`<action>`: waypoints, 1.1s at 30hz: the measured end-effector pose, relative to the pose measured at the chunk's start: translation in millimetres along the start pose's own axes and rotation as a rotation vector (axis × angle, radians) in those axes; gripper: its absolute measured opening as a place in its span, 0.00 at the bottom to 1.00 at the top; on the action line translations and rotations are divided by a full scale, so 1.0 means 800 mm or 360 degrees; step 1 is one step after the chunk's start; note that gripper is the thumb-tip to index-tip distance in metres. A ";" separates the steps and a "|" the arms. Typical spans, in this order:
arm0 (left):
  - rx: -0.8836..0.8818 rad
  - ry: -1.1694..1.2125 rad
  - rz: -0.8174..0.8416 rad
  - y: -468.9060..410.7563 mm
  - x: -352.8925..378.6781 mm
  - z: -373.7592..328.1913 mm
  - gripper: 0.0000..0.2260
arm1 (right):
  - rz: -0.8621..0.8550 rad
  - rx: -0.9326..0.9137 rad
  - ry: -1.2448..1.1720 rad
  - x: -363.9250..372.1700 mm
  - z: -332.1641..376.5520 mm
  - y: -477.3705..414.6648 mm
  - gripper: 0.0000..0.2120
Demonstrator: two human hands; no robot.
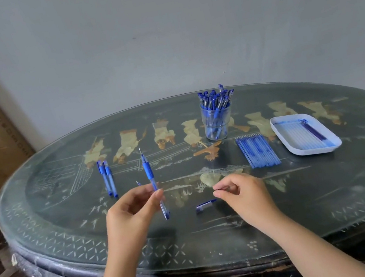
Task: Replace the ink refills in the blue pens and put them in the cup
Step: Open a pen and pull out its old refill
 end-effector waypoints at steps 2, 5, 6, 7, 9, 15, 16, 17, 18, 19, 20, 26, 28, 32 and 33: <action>-0.0032 0.0023 -0.0037 -0.001 0.000 0.008 0.05 | 0.0034 0.0013 0.0038 0.005 -0.007 -0.002 0.08; -0.0047 0.0053 -0.0091 -0.001 0.000 0.016 0.06 | 0.0077 -0.0004 0.0093 0.009 -0.010 -0.001 0.12; -0.0050 0.0060 -0.0103 -0.001 0.001 0.018 0.06 | 0.0088 -0.0008 0.0107 0.010 -0.010 -0.001 0.13; -0.0051 0.0058 -0.0105 -0.001 0.001 0.018 0.05 | 0.0092 -0.0013 0.0119 0.011 -0.011 -0.001 0.14; -0.0052 0.0041 -0.0084 -0.001 0.005 0.018 0.05 | 0.0092 -0.0026 0.0135 0.011 -0.012 0.000 0.14; -0.0057 0.0050 -0.0044 0.002 0.008 0.016 0.05 | 0.0110 -0.0061 0.0158 0.013 -0.015 0.001 0.13; -0.0052 0.0056 -0.0037 0.002 0.009 0.015 0.05 | 0.0120 -0.0059 0.0156 0.013 -0.015 0.001 0.14; -0.0045 0.0060 -0.0024 0.002 0.009 0.015 0.05 | 0.0126 -0.0051 0.0142 0.012 -0.015 0.002 0.15; -0.0039 0.0060 -0.0002 0.002 0.011 0.014 0.05 | 0.0113 -0.0035 0.0105 0.010 -0.014 0.003 0.15; -0.0036 0.0060 0.0037 0.003 0.014 0.013 0.05 | 0.0072 -0.0018 0.0039 0.006 -0.013 0.003 0.16; -0.0037 0.0056 0.0093 0.003 0.018 0.011 0.05 | 0.0005 0.0001 -0.0039 -0.001 -0.010 0.003 0.15; -0.0036 -0.0212 0.0686 0.017 0.057 0.006 0.07 | 0.0009 0.0054 -0.0591 -0.033 0.046 0.008 0.07; -0.0030 -0.0322 0.0794 0.020 0.064 0.006 0.08 | 0.0097 0.0086 -0.0690 -0.033 0.061 0.013 0.10; -0.0028 -0.0417 0.0864 0.026 0.068 0.003 0.07 | 0.0131 0.0121 -0.0696 -0.035 0.068 0.019 0.02; -0.0029 -0.0435 0.0864 0.027 0.068 0.002 0.07 | 0.0129 0.0141 -0.0696 -0.037 0.068 0.019 0.02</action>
Point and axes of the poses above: each hand's wrist, its own y-axis away from the middle knuckle, its own x-axis out of the palm, z = x × y, the point moved 6 cm from there along -y, towards the middle knuckle, and after that the axes turned 2 degrees about -y, right-handed, at the moved point
